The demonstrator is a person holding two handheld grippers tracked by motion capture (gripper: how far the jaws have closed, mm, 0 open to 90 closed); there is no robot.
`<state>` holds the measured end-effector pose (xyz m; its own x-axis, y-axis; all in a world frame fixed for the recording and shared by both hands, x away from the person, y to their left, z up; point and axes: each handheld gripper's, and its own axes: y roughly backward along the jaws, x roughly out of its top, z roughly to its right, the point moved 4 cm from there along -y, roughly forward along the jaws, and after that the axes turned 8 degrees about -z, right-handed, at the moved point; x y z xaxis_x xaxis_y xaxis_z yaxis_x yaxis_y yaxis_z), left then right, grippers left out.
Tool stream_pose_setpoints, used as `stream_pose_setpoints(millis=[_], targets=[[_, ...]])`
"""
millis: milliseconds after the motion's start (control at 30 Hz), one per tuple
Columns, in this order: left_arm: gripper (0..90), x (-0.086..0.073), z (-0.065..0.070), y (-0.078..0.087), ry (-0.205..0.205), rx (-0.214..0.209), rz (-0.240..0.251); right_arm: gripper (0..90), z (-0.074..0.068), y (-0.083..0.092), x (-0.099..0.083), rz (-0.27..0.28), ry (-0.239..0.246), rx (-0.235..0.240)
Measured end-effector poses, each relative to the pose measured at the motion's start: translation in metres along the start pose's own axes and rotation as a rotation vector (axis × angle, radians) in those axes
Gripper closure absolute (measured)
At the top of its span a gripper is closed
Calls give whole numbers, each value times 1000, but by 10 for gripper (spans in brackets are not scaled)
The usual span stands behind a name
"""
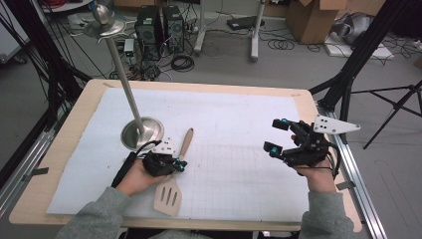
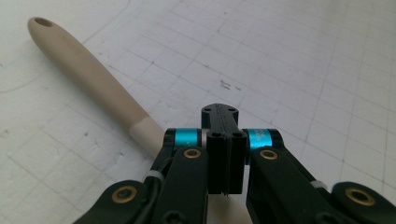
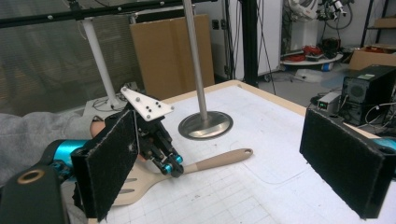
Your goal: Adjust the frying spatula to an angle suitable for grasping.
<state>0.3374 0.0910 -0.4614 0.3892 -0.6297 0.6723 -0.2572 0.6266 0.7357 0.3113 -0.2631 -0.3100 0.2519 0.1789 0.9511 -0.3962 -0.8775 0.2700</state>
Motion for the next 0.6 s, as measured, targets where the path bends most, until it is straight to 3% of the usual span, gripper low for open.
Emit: stream_pose_setpoints(millis=[133,600], targets=[[898,-6,3,-5,-8,-4,-43,108,0,0,0,5,0,1],[898,-11,2,2,-27,7,-38,108,-1,1,0,0,-2,5]])
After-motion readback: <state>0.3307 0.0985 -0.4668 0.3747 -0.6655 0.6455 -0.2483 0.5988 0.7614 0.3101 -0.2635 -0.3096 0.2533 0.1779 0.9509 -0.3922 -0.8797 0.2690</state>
